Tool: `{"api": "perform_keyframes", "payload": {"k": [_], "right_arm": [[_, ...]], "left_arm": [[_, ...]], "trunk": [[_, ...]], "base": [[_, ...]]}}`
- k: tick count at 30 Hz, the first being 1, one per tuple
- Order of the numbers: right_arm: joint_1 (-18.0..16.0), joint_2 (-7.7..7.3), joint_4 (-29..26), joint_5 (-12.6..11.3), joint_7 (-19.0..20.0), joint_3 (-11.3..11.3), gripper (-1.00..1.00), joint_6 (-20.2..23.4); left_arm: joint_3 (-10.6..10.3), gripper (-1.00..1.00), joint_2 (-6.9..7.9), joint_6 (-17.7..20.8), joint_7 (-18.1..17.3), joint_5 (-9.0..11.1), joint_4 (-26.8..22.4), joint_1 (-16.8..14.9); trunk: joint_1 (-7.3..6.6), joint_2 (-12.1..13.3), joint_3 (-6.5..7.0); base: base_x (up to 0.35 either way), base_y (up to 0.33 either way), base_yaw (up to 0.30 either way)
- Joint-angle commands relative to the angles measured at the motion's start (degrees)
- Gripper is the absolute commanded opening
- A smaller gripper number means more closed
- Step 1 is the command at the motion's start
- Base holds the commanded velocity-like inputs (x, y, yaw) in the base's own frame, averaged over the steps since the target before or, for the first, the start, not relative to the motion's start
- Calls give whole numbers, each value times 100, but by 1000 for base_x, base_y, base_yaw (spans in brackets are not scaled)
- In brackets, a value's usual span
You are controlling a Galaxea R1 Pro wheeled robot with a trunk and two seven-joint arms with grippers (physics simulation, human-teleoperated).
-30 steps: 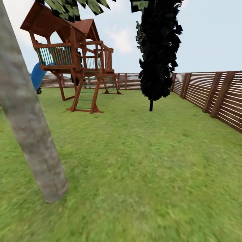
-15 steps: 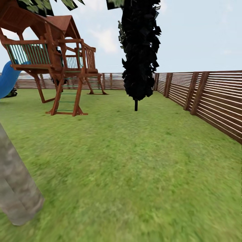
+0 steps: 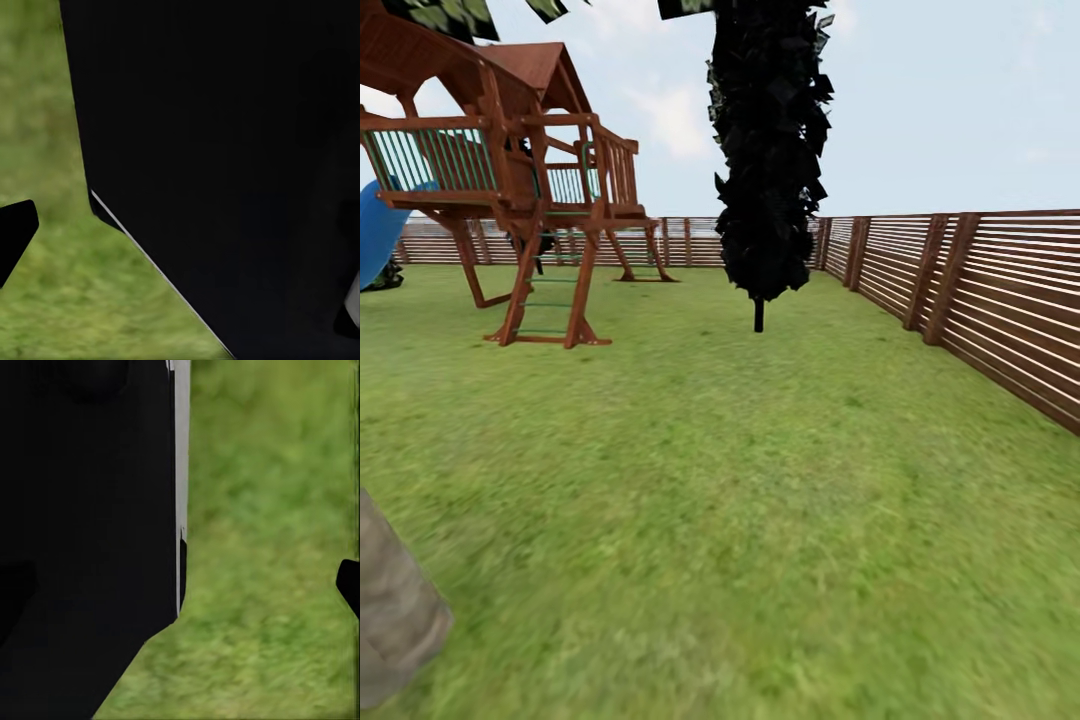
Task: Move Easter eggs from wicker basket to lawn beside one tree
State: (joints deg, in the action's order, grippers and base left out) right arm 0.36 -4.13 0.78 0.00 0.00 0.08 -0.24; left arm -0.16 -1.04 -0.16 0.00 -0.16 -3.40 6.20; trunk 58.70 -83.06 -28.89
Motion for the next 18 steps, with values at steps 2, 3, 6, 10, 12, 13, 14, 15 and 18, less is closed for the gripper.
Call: {"api": "perform_keyframes", "payload": {"k": [2, 3, 6, 10, 12, 13, 14, 15, 18], "right_arm": [[-1, 0, 1, 0, 0, 1, 100, -2], [-1, 0, 1, 0, 0, 1, 100, -2], [-1, 0, 1, 0, 0, 1, 100, -2], [-1, 0, 1, -6, 0, 1, 100, -4], [-1, 2, 1, -12, 0, -2, 100, -8], [-1, 1, 1, -14, 0, -4, 100, -9], [-1, 1, 1, -15, 0, -5, 100, -10], [-1, 3, 1, -16, 0, -9, 100, -11], [-1, 6, 1, -17, 0, -8, 100, -11]], "left_arm": [[-1, 100, -1, -2, 0, -2, -11, 4], [-1, 100, 0, -2, 0, -2, -11, 4], [-1, 100, 0, -2, 0, -2, -11, 4], [-1, 100, -1, -2, 0, -2, -11, 4], [-1, 100, -2, -2, 0, -2, -11, 4], [-1, 100, -2, -2, 0, -2, -11, 4], [-1, 100, -2, -2, 0, -2, -11, 4], [-1, 100, 0, -2, 0, -2, -11, 4], [-1, 100, -1, -2, 0, -2, -11, 4]], "trunk": [[3, -1, -3], [3, -1, -3], [3, -1, -3], [3, -1, -3], [3, -1, -3], [3, -1, -3], [3, -1, -3], [3, -1, -3], [3, -1, -3]], "base": [[239, -275, 0], [239, -276, 0], [239, -276, 0], [239, -276, -4], [239, -276, -129], [239, -277, -215], [239, -276, -245], [239, -276, -272], [239, -276, -288]]}}
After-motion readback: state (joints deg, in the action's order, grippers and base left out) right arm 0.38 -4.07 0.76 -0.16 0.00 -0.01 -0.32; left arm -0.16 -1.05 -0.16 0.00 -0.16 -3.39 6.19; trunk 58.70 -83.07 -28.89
